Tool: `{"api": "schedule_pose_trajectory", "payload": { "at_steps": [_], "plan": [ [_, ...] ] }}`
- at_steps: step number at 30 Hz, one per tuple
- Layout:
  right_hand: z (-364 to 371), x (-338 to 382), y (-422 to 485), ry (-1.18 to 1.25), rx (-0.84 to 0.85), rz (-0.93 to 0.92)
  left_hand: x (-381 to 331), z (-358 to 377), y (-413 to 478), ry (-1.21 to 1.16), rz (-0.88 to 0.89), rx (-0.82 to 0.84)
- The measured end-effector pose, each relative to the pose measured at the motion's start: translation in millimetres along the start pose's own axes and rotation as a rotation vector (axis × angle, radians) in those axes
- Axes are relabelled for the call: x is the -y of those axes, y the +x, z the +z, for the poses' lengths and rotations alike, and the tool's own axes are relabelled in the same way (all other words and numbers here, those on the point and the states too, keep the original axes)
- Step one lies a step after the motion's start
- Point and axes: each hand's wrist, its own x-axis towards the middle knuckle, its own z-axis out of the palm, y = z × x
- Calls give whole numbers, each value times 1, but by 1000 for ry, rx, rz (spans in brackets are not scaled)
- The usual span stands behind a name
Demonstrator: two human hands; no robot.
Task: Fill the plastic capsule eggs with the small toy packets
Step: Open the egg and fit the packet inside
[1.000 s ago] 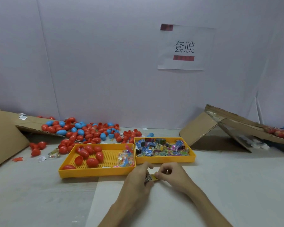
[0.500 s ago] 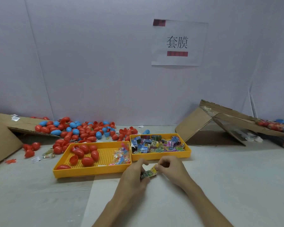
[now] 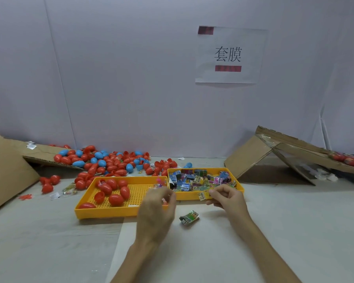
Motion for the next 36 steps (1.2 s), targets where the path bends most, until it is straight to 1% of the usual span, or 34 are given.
{"api": "schedule_pose_trajectory", "payload": {
  "at_steps": [1, 2, 3, 4, 6, 8, 10, 13, 15, 17, 18, 20, 22, 24, 25, 26, 27, 29, 33, 36],
  "plan": [
    [-1, 1, 0, 19, 0, 0, 4, -7, 5, 68, -46, -122],
    [-2, 2, 0, 31, 2, 2, 10, -15, 10, 155, -142, -220],
    [-2, 2, 0, 36, 4, 3, 18, -24, 15, 246, -270, -273],
    [-2, 3, 0, 38, 5, 2, 29, -32, 18, 316, -399, -277],
    [-2, 2, 0, 36, 2, 7, 46, -45, 21, 409, -584, -186],
    [-1, 2, 1, 26, 4, 13, 54, -47, 20, 475, -651, -62],
    [-1, 2, 1, 30, 23, 16, 54, -45, 20, 486, -656, -39],
    [-1, 3, 2, 84, 75, 40, 50, -42, 20, 440, -605, -134],
    [-1, 3, 2, 115, 108, 58, 44, -39, 20, 337, -446, -230],
    [1, 3, 0, 136, 133, 74, 33, -34, 17, 134, -232, -270],
    [2, 3, -1, 136, 146, 82, 25, -31, 15, 30, -156, -251],
    [3, 4, -3, 127, 186, 99, 8, -21, 11, -134, -75, -156],
    [3, 5, -4, 125, 235, 112, -4, -8, 5, -296, -88, 11],
    [4, 6, -6, 130, 269, 123, -10, 1, -1, -452, -178, 235],
    [4, 6, -7, 129, 283, 125, -10, 4, -4, -492, -219, 339],
    [5, 6, -8, 127, 302, 128, -11, 6, -6, -490, -244, 409],
    [5, 7, -9, 126, 327, 133, -11, 6, -7, -459, -256, 444],
    [6, 7, -12, 121, 390, 144, -11, 6, -8, -457, -268, 460],
    [6, 8, -14, 97, 470, 160, -8, 6, -6, -544, -308, 451],
    [7, 9, -15, 61, 514, 154, -4, 8, -4, -478, -299, 413]
  ]
}}
